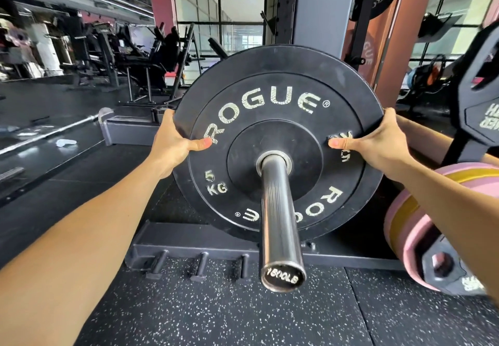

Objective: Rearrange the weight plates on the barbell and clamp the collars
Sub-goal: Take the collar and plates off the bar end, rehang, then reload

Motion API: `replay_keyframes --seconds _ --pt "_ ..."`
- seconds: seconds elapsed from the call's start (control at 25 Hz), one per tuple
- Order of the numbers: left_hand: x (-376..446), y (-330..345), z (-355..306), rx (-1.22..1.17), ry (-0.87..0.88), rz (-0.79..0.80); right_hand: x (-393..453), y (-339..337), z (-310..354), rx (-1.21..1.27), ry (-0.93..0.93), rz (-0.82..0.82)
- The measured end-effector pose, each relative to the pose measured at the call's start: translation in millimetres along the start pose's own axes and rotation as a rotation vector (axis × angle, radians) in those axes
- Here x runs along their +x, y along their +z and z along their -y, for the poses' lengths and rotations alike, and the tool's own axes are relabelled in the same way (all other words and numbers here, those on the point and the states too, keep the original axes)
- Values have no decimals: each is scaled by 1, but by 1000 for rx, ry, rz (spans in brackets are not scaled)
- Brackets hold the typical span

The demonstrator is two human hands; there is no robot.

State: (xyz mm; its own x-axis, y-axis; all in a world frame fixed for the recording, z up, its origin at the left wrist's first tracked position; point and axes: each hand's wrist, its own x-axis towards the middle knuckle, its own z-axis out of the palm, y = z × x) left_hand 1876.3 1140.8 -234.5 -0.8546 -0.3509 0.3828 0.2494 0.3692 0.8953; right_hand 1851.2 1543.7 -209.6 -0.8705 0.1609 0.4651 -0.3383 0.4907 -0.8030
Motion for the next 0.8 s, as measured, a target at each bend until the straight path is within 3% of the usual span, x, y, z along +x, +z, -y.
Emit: replay_keyframes --seconds 0.8 --pt "108 46 36 -21 67 13 109 58 -47 17 -29 -26"
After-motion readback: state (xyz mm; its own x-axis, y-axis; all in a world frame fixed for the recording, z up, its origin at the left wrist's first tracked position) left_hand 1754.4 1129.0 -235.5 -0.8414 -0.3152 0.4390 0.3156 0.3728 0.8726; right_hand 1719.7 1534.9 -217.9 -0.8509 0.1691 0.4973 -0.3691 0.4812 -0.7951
